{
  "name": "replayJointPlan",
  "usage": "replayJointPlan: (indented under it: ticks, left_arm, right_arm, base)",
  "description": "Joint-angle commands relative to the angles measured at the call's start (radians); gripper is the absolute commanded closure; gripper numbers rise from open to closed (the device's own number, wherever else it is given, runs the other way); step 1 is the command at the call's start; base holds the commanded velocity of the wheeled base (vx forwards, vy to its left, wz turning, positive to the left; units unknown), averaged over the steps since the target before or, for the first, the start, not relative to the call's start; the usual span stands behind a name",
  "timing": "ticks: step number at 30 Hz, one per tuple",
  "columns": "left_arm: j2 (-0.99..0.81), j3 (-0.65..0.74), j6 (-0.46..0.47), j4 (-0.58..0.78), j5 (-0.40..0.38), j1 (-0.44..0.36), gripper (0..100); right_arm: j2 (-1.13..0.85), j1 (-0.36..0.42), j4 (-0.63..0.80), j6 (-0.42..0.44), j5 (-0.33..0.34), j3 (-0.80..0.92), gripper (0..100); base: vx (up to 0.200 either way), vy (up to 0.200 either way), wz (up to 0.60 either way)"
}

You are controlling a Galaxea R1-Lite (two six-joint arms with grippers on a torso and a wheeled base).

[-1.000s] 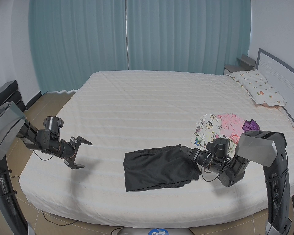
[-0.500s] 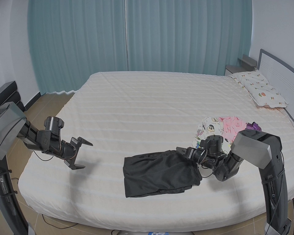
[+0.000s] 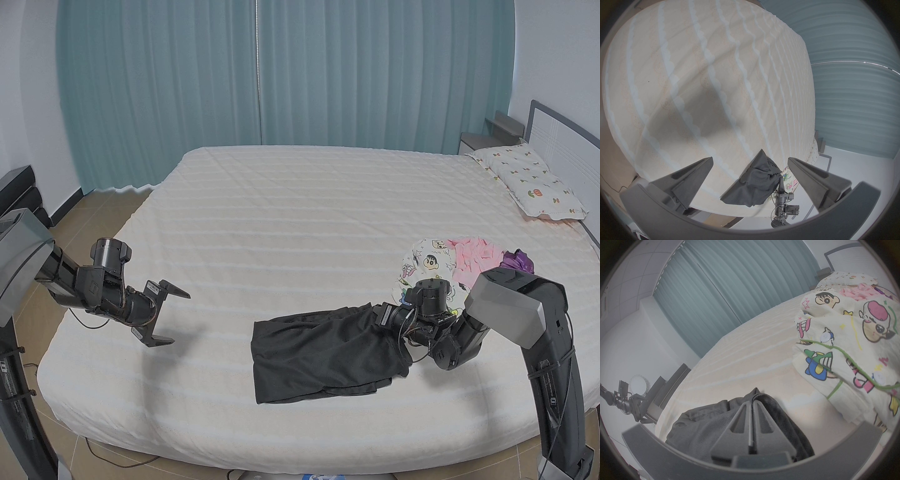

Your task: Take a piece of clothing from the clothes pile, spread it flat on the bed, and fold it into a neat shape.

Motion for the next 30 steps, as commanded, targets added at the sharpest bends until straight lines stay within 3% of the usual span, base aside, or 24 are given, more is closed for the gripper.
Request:
replayJointPlan:
  ticks: [1, 12, 13, 22, 27, 30]
  left_arm:
    - [0.005, 0.0, 0.0, 0.0, 0.0, 0.0, 0]
    - [0.005, -0.003, 0.001, 0.0, 0.0, -0.001, 0]
    - [0.005, -0.003, 0.0, 0.0, 0.0, -0.001, 0]
    - [0.005, -0.003, 0.001, 0.0, 0.0, -0.001, 0]
    - [0.005, -0.003, 0.001, 0.0, 0.0, -0.001, 0]
    - [0.005, -0.003, 0.001, 0.0, 0.0, -0.003, 0]
  right_arm:
    - [-0.009, -0.012, -0.004, 0.004, -0.006, -0.003, 100]
    - [-0.001, -0.033, -0.044, 0.075, -0.012, -0.032, 100]
    - [0.005, -0.032, -0.044, 0.084, -0.012, -0.04, 0]
    - [0.002, -0.046, -0.047, 0.093, -0.03, -0.017, 0]
    - [-0.098, -0.066, -0.056, 0.095, 0.017, 0.126, 0]
    - [-0.173, -0.076, -0.119, 0.09, 0.12, 0.314, 0]
  base:
    - [0.0, 0.0, 0.0]
    - [0.0, 0.0, 0.0]
    - [0.0, 0.0, 0.0]
    - [0.0, 0.0, 0.0]
    - [0.0, 0.0, 0.0]
    - [0.0, 0.0, 0.0]
